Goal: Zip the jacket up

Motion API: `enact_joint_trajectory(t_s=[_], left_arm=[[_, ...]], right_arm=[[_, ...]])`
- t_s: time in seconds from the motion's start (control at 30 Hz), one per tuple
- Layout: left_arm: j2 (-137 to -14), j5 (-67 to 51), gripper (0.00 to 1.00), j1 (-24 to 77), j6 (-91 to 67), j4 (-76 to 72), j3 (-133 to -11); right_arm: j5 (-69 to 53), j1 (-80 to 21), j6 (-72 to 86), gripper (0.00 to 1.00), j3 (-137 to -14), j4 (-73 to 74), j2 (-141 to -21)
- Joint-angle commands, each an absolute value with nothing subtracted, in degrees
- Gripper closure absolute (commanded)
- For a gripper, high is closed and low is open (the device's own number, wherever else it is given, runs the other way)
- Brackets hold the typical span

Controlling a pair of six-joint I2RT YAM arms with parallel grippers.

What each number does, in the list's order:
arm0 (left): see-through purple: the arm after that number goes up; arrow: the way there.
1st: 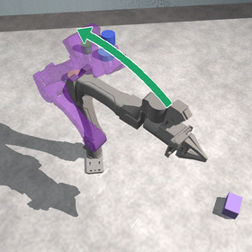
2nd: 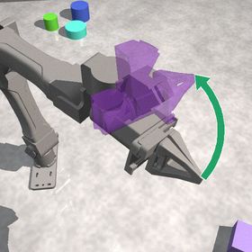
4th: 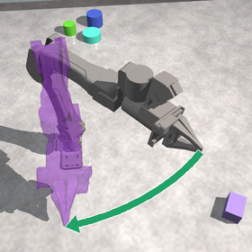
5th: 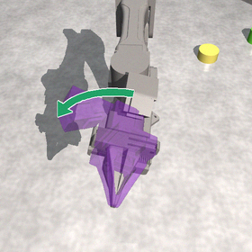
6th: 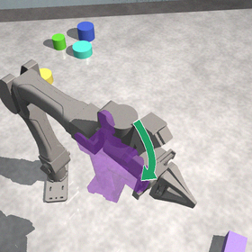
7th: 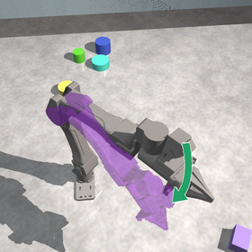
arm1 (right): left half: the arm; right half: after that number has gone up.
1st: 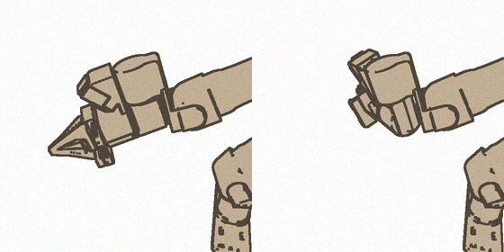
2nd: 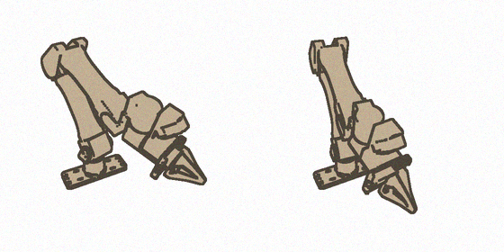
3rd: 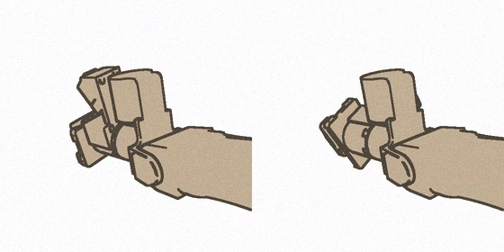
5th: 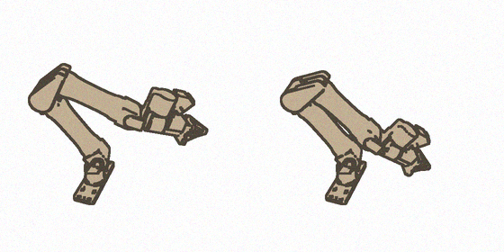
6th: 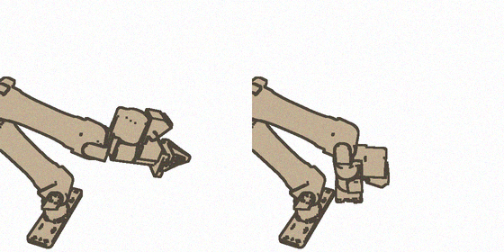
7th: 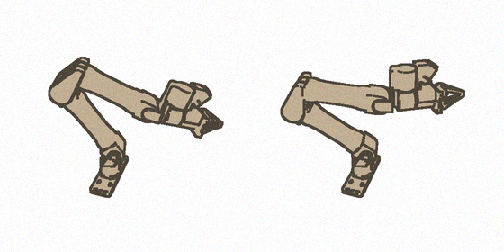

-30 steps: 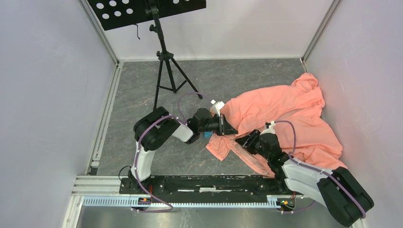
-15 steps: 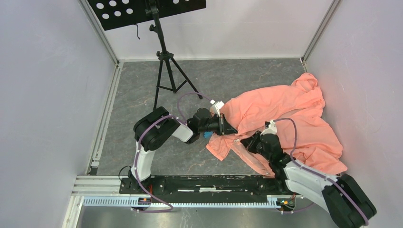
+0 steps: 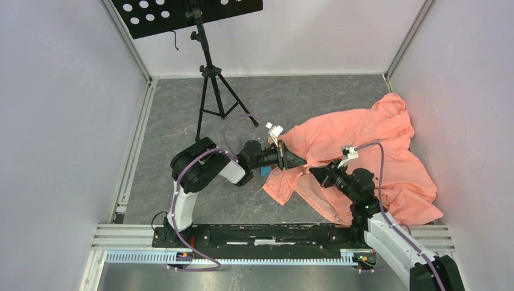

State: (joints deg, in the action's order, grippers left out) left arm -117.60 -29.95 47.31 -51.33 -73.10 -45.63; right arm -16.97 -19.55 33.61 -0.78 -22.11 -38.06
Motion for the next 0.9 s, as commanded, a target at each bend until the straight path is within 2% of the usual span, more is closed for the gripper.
enact_joint_trajectory(t_s=[0.0, 0.3, 0.47, 0.73, 0.87], left_arm=[[-117.33, -29.26, 0.98, 47.94, -48.19, -81.37, -46.85], [-118.9, -26.2, 0.98, 49.3, -44.92, -87.55, -47.75], [-118.09, -26.01, 0.98, 49.3, -43.12, -87.97, -47.89], [-117.67, -27.07, 0.98, 49.31, -44.36, -89.12, -48.11], [-116.94, -27.9, 0.98, 49.3, -45.35, -89.14, -48.17]], right_arm=[[-27.98, -15.88, 31.96, 1.0, 13.9, -33.53, -37.47], [-36.21, -12.53, 45.76, 1.0, 21.0, -56.62, -44.4], [-36.86, -11.26, 46.78, 1.0, 22.66, -58.29, -45.54], [-38.27, -7.34, 44.24, 1.0, 23.55, -53.21, -43.25], [-39.36, -6.94, 46.05, 1.0, 25.75, -58.89, -44.92]])
